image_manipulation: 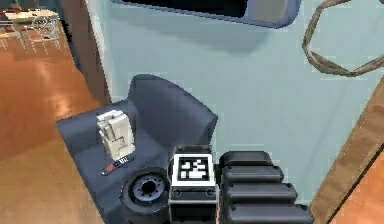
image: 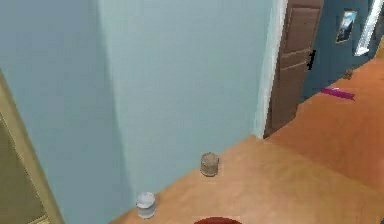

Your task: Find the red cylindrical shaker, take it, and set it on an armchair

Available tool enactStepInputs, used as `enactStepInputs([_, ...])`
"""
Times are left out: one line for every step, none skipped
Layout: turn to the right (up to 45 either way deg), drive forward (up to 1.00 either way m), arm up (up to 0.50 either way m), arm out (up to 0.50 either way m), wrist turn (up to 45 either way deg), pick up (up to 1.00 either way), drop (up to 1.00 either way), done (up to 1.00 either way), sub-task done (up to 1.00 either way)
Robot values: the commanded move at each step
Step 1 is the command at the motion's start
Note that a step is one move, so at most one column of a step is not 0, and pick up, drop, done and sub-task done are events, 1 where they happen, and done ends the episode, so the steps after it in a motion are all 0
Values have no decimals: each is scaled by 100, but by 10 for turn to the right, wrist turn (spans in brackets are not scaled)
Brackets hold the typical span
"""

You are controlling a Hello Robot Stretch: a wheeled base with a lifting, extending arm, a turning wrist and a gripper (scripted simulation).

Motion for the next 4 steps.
enactStepInputs([0,60,0,0,0,0,0,0,0])
enactStepInputs([450,0,0,0,0,0,0,0,0])
enactStepInputs([180,0,0,0,0,0,0,0,0])
enactStepInputs([0,70,0,0,0,0,0,0,0])
